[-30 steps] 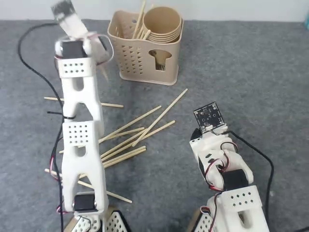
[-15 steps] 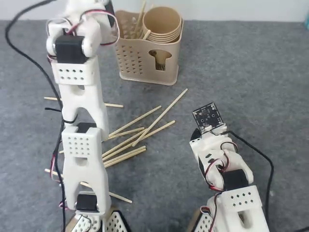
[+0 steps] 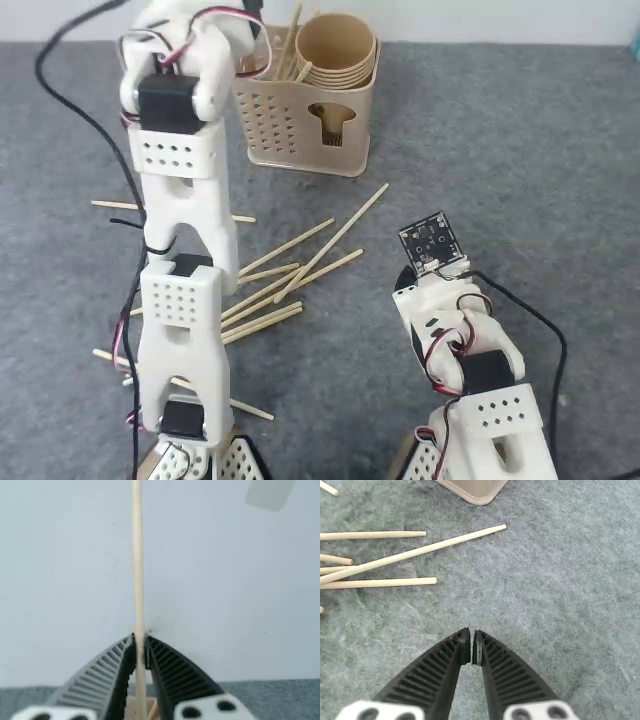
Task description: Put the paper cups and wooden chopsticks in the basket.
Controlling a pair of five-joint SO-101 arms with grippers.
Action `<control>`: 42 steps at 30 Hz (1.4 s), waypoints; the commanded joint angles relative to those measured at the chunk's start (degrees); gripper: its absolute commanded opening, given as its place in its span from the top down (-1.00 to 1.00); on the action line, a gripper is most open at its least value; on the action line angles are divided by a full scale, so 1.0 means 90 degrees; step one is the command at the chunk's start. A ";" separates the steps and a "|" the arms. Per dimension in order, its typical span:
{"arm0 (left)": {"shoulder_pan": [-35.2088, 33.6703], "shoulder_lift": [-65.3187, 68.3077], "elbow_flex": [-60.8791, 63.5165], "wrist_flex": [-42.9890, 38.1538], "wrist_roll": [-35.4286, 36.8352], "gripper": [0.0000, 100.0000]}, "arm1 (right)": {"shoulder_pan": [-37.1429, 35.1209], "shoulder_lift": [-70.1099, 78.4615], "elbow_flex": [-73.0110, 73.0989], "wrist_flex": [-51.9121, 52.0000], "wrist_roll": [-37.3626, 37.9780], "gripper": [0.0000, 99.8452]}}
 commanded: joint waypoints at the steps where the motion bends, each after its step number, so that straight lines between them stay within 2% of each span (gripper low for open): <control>1: 0.0020 0.0049 -0.0259 -0.0352 -0.0244 0.98 | 0.0083 -0.0103 -0.0078 -0.0142 0.0156 0.94; 22: 0.0078 0.1700 -0.0259 -0.0772 -0.0264 0.98 | 0.0083 -0.0103 -0.0078 -0.0161 0.0156 0.94; 26: 0.0039 0.1729 -0.0249 -0.0508 -0.0850 0.97 | 0.0083 -0.0103 -0.0078 -0.0161 0.0156 0.94; 28: 0.0039 0.1690 -0.0249 -0.0234 -0.0977 0.88 | 0.0083 -0.0103 -0.0078 -0.0161 0.0156 0.94; 34: -0.0068 0.1680 -0.0249 -0.0147 -0.0772 0.38 | 0.0083 -0.0103 -0.0068 -0.0161 0.0156 0.94; 38: -0.0205 0.1631 -0.0259 0.0186 -0.0781 0.35 | 0.0063 -0.0103 -0.0059 -0.0161 0.0166 0.94; 42: -0.0342 0.1055 -0.0259 0.1162 -0.0772 0.35 | 0.0054 -0.0103 -0.0059 -0.0161 0.0166 0.94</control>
